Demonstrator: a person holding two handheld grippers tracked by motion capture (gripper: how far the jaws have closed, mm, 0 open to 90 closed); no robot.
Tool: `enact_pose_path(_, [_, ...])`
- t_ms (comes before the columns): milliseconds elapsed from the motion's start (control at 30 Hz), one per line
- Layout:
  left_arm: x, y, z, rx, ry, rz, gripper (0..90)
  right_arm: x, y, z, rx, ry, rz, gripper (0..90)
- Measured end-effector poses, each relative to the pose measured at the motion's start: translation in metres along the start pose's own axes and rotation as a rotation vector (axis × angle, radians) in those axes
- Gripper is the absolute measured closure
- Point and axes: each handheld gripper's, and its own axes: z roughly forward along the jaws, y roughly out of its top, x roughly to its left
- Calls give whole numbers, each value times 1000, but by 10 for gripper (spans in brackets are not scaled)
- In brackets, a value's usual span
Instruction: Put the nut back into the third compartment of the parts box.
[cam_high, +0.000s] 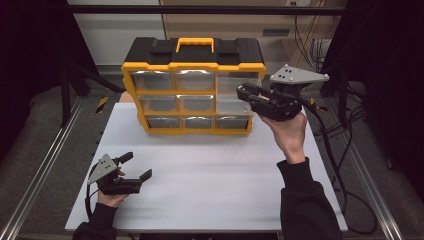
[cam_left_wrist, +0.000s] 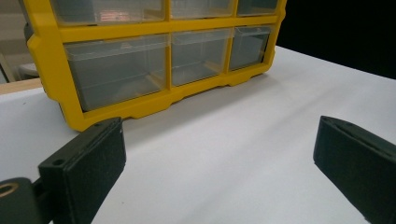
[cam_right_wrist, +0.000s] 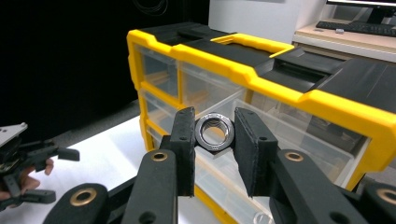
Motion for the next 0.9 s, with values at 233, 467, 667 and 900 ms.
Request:
enact_pose_path(233, [0, 0, 0, -1, 0, 0, 23, -9, 9, 16, 24, -37, -1, 702])
enact_pose_path(467, [0, 0, 0, -1, 0, 0, 23, -21, 9, 31, 59, -66, 23, 702])
enact_pose_path(667, [0, 0, 0, 0, -1, -1, 23, -23, 5, 44, 101, -87, 18, 701])
enact_pose_path(900, [0, 0, 0, 0, -1, -1, 23, -23, 2, 52, 144, -108, 1, 701])
